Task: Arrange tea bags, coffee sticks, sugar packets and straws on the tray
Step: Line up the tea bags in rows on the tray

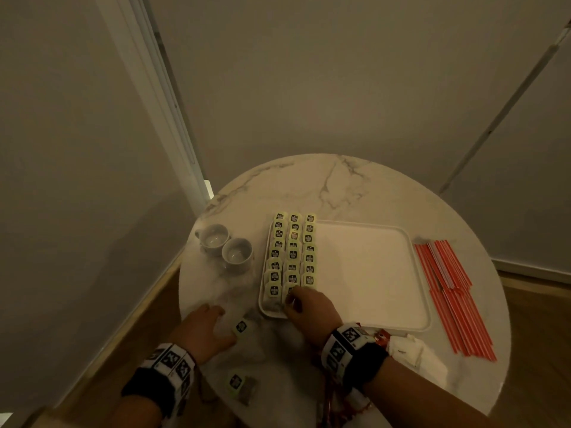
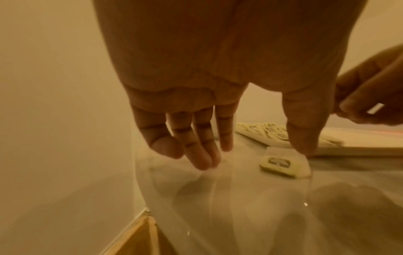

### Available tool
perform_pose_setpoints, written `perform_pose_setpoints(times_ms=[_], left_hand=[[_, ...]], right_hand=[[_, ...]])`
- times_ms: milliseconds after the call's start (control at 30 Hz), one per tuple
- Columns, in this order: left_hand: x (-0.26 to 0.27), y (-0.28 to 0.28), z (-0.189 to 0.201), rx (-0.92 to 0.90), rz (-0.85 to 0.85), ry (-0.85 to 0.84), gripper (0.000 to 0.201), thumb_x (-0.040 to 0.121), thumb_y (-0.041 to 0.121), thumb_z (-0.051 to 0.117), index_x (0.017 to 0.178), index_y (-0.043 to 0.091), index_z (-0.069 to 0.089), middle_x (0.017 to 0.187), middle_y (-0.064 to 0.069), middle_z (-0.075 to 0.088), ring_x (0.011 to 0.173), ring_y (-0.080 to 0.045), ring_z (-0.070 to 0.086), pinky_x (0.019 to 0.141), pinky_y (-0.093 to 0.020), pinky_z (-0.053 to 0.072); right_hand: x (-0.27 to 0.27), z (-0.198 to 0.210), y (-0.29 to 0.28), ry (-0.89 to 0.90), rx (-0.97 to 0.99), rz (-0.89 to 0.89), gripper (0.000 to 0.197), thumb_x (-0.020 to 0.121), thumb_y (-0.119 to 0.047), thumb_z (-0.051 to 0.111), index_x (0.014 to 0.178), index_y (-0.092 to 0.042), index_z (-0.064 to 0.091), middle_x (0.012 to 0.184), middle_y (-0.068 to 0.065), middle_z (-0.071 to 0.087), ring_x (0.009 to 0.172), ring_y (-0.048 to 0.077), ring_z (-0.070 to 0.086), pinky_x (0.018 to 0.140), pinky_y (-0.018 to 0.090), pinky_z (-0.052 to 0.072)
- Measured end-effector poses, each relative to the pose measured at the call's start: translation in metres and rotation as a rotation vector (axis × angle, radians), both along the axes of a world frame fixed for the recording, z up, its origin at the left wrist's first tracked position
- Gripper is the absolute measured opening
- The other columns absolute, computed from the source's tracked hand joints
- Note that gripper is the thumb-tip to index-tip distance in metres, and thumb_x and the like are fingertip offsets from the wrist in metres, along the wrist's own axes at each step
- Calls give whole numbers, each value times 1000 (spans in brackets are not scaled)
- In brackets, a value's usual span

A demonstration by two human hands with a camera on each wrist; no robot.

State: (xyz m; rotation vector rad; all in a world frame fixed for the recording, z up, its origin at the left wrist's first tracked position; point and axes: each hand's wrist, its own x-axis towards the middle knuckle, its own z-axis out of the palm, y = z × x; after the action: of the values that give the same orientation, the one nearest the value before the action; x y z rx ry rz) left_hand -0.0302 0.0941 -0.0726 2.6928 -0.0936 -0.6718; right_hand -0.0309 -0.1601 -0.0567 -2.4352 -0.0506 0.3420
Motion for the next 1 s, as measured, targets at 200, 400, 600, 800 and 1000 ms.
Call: perform_pose_setpoints(times_ms=[200,400,600,800,1000], left_hand=[[-8,-34,-9,62,-9,-113,45,85,53,58,117,23,50,120,3,44,112,-16,47,95,-27,40],[1,-48,-12,-28,79,-101,15,87,26,58,91,18,47,99,2,40,90,-16,47,75,-24,34],[2,-47,-4,-72,50,-81,18,86,22,55,75,22,41,79,2,52,77,-18,51,63,-26,33],[-2,-49,24,-336,-47,-65,29,81,26,69,91,31,41,79,5,56,69,-6,53,64,-18,41],[1,-56,52,-490,-87,-83,24,83,24,69,91,31,48,81,1,61,70,-5,56,64,-17,45]], right_hand=[[-6,7,15,-14,42,100,17,92,-27,58,107,-19,62,102,-5,59,88,9,51,88,22,43],[-9,10,17,-19,10,178,19,92,-31,58,107,-19,63,110,0,60,94,14,55,88,23,43],[-10,13,12,-29,3,162,26,90,-34,62,113,-20,62,113,2,57,90,14,52,91,28,47],[-10,21,14,-26,97,222,41,88,-33,64,128,-25,57,123,2,53,111,20,52,99,37,45],[-8,36,13,90,176,221,28,90,-24,64,117,-20,65,115,-1,65,92,8,52,92,28,46]])
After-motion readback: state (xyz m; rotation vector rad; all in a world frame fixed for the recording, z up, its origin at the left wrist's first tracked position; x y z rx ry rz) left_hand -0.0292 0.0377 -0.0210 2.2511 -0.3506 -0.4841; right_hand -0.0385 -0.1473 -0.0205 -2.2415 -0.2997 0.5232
